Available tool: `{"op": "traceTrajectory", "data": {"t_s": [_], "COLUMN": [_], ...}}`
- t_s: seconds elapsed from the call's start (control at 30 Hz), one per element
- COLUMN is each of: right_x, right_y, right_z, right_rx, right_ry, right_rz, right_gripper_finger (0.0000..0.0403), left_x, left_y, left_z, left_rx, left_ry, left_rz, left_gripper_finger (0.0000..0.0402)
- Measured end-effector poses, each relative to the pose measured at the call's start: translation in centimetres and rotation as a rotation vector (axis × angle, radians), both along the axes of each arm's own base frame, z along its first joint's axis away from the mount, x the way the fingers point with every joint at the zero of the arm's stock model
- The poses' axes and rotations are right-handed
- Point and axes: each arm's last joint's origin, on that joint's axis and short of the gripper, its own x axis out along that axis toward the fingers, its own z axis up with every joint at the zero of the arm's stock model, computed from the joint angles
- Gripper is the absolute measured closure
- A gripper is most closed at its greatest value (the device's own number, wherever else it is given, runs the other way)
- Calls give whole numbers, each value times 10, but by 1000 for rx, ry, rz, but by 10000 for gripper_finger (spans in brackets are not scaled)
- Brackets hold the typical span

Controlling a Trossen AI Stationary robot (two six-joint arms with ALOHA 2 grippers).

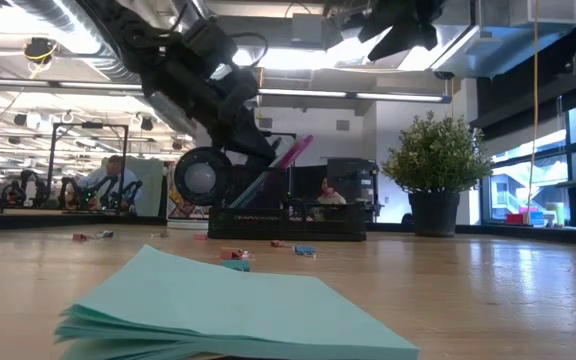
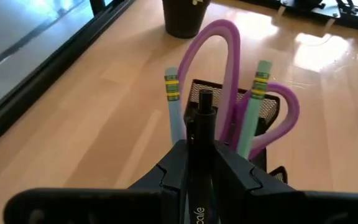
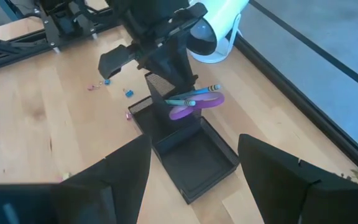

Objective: Pick and place office supplies into organizer
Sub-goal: Put the black pen into the black desk organizer, then put the blue eraser into the black desk organizer

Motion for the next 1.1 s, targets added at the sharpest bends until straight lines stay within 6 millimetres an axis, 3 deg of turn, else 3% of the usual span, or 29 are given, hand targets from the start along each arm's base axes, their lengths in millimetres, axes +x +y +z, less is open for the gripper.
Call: {"op": "traceTrajectory", "data": {"t_s": [0.27, 0.8, 0.93, 1.1], "right_x": [0, 0, 0, 0], "right_y": [-4, -4, -4, -4], "right_z": [0, 0, 0, 0], "right_rx": [-1, -3, -3, -3], "right_ry": [0, 2, 2, 2], "right_rz": [-16, -11, -11, -11], "right_gripper_finger": [159, 159, 159, 159], "left_x": [1, 1, -3, -13], "left_y": [0, 0, -2, -6], "left_z": [-1, 0, 7, 32], "left_rx": [17, 13, 19, 55], "left_ry": [9, 1, -12, -84], "left_rz": [10, 16, 18, 15], "left_gripper_finger": [348, 300, 297, 297]}}
